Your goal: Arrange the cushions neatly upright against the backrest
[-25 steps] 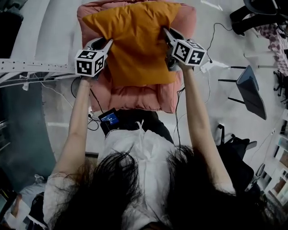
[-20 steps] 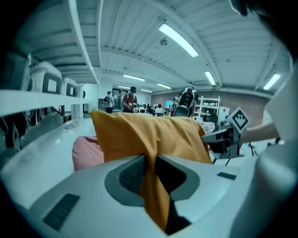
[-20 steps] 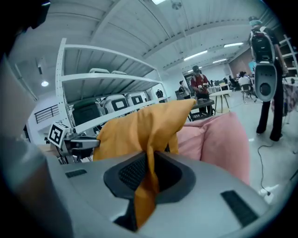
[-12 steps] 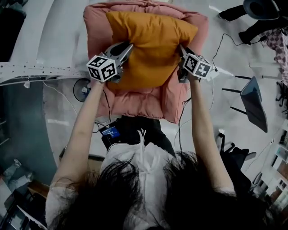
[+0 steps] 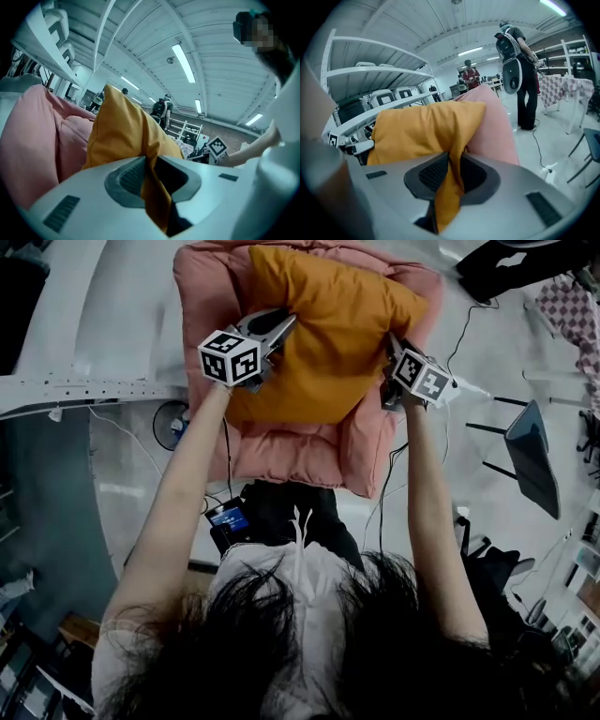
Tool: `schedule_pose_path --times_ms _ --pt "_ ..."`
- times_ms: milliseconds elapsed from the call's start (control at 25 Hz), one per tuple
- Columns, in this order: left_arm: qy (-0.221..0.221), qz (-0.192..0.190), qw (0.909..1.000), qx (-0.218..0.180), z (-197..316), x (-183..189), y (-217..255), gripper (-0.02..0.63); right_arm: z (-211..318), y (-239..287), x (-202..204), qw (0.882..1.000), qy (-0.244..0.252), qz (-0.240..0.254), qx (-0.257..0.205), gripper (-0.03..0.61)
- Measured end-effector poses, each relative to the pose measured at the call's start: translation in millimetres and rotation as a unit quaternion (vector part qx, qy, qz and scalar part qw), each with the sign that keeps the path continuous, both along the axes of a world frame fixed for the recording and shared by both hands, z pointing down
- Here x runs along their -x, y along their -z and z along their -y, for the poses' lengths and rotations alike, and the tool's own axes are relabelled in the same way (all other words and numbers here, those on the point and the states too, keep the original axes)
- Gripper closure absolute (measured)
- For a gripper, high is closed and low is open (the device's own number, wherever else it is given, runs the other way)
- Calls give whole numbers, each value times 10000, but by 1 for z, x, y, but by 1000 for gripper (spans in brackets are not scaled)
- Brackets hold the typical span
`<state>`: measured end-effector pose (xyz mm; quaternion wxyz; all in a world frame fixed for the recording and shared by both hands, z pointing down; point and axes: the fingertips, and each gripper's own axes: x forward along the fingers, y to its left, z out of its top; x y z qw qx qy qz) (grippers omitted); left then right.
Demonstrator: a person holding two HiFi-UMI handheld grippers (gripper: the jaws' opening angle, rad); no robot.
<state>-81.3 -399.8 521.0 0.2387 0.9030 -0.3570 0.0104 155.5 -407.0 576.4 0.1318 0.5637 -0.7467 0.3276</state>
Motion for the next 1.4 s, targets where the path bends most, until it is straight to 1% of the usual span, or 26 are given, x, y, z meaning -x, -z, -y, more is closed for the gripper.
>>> schedule_pose_path --times_ms 80,160,240,280,320,360,400,480,600,640,720,800,840,880,920,1000,1080,1120,1160,1240,1280,1360,1400 --pt "-21 30 10000 -3 -2 -1 1 523 -2 1 -2 10000 -4 -85 15 515" --pt "-58 -4 10000 11 -6 -2 3 518 -6 3 -8 9997 -49 -255 48 500" --pt "-149 -70 9998 77 -9 -4 6 512 -13 7 -14 9991 -166 -385 64 469" --pt "-211 -110 9996 137 -10 -5 8 509 -17 11 -15 9991 -207 -376 40 446" --pt "-273 -136 9993 197 -12 -5 9 506 -22 18 -14 9993 -205 -318 -29 408" --pt "-330 -135 9991 240 -13 -4 9 505 -27 27 -9 9994 -144 -256 -157 388" --pt "-386 -112 9989 258 -13 -4 10 502 -31 39 -1 9992 -9 -228 -340 387" --pt "-496 -64 9985 242 -15 -2 11 500 -40 67 30 9955 509 -265 -748 387" --pt "-662 -88 9975 214 -19 5 14 500 -47 95 105 9816 1544 -248 -1092 387" --pt "-745 -126 9969 219 -21 7 16 500 -49 99 129 9765 1827 -220 -1118 387" --pt "-1020 -263 9941 252 -29 9 22 500 -50 97 168 9688 2236 -202 -1047 387" --pt "-1275 -432 9904 310 -37 19 28 499 -48 86 194 9658 2419 -284 -895 385" --pt "-1282 -456 9902 326 -38 30 28 497 -46 81 201 9662 2408 -362 -845 368" --pt "-1181 -397 9917 332 -35 47 27 497 -42 77 205 9675 2352 -433 -822 368" --pt "-988 -242 9943 334 -30 66 22 497 -38 75 206 9692 2279 -464 -809 368" --pt "-480 260 9979 353 -13 105 5 497 -34 75 206 9726 2147 -404 -790 368" --pt "-111 768 9959 472 5 133 -18 497 -33 75 204 9743 2066 -343 -824 368" --pt "-74 972 9935 585 12 139 -29 495 -34 74 204 9746 2044 -344 -848 368" --pt "-139 1136 9907 737 18 139 -41 478 -34 73 204 9748 2027 -357 -862 368" --pt "-438 1348 9837 1107 26 128 -63 396 -33 73 204 9755 1989 -387 -850 368" --pt "-598 1411 9798 1286 29 119 -74 374 -32 73 203 9760 1969 -398 -841 368" --pt "-884 1452 9726 1588 33 104 -92 344 -32 73 202 9770 1916 -409 -846 368" --pt "-1011 1398 9700 1710 35 98 -99 331 -31 73 202 9776 1880 -410 -855 368"
